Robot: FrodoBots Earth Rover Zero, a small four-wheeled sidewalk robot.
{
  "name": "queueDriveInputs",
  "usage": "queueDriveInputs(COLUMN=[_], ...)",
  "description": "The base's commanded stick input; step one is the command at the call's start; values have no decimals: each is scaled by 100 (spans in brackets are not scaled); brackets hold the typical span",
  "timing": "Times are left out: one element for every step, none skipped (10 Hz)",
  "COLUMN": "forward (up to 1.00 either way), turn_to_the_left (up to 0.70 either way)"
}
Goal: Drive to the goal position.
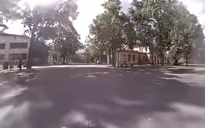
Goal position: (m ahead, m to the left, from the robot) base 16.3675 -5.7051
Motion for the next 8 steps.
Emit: queueDriveInputs(forward=[85,85,85,85,85,85,85,85], turn_to_the_left=[1,1,1,1,1,1,1,1])
